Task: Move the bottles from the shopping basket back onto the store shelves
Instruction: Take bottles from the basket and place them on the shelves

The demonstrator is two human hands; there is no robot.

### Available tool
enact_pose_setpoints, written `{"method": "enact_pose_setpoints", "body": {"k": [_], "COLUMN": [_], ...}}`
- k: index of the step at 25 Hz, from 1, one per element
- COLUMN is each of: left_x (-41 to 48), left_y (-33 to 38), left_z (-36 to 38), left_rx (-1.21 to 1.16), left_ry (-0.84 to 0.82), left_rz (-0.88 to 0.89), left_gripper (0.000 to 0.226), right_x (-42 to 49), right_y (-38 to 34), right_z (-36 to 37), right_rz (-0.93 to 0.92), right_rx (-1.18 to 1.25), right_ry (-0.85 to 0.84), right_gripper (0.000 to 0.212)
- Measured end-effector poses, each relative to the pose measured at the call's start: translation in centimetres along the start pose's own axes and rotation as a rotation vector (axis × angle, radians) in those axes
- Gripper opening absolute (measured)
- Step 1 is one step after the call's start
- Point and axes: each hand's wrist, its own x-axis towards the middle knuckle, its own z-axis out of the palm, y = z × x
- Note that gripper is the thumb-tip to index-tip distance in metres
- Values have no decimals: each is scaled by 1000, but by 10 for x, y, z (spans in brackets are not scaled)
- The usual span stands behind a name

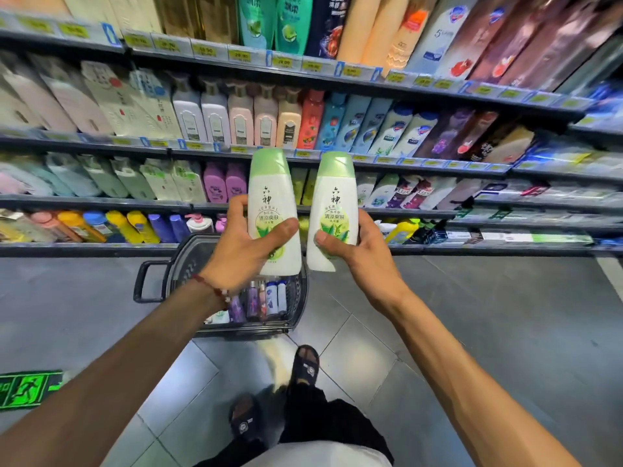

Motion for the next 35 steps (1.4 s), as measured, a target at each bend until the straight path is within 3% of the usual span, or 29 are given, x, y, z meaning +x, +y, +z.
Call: {"method": "enact_pose_setpoints", "body": {"k": [3, 7, 12, 21, 27, 30, 35], "left_x": [-8, -6, 5, 27, 62, 91, 143], "left_y": [14, 33, 55, 97, 154, 190, 249], "left_z": [21, 73, 164, 322, 389, 414, 448], "left_rx": [4, -131, -178, 20, 16, 23, 6], "left_ry": [-15, -26, -47, 60, -10, 14, -21], "left_rz": [30, 20, 59, 236, 365, 408, 515], "left_gripper": [71, 45, 35, 39, 32, 26, 35], "right_x": [-10, -15, -13, 2, 27, 51, 100], "right_y": [-13, -33, -64, -137, -196, -227, -280], "right_z": [-26, -81, -174, -331, -387, -411, -443], "right_rz": [-43, -107, -196, -357, -455, -512, -616], "right_rx": [3, -8, -31, -68, -57, -72, -86], "right_ry": [11, 15, -65, -105, -96, -72, -43], "right_gripper": [53, 50, 55, 46, 35, 40, 40]}}
